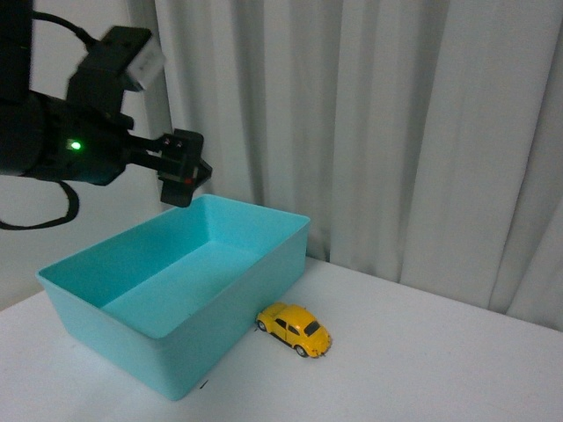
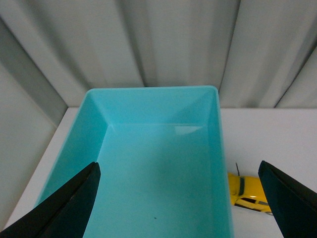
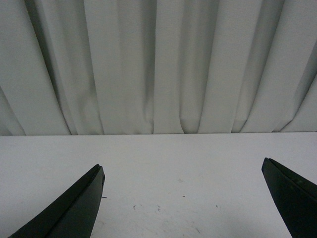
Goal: Wind up and store yellow beetle toy
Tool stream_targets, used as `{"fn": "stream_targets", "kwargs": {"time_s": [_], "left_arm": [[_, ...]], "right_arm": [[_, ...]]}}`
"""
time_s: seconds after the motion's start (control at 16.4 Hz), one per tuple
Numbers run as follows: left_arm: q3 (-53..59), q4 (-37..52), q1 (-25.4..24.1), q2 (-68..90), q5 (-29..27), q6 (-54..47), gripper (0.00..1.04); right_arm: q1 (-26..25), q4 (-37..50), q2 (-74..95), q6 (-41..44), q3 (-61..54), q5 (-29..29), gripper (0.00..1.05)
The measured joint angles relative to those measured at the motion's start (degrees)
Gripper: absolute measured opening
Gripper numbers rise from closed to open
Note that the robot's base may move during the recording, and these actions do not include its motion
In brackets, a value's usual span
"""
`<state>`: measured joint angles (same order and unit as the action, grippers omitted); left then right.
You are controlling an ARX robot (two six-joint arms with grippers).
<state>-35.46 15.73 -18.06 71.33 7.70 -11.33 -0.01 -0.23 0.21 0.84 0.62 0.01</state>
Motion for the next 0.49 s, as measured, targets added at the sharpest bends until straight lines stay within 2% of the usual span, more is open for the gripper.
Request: {"fn": "stream_targets", "kwargs": {"time_s": [0.18,0.49], "left_arm": [[-8.94,-2.95,0.94,10.49,4.63,-9.79,0.98],[-30.49,-20.94,7.04,26.53,5.62,-37.11,0.98]], "right_arm": [[0.0,0.02,-0.02,0.0,0.0,0.0,0.98],[0.0,0.02,-0.02,-0.02,0.0,0.0,0.98]]}}
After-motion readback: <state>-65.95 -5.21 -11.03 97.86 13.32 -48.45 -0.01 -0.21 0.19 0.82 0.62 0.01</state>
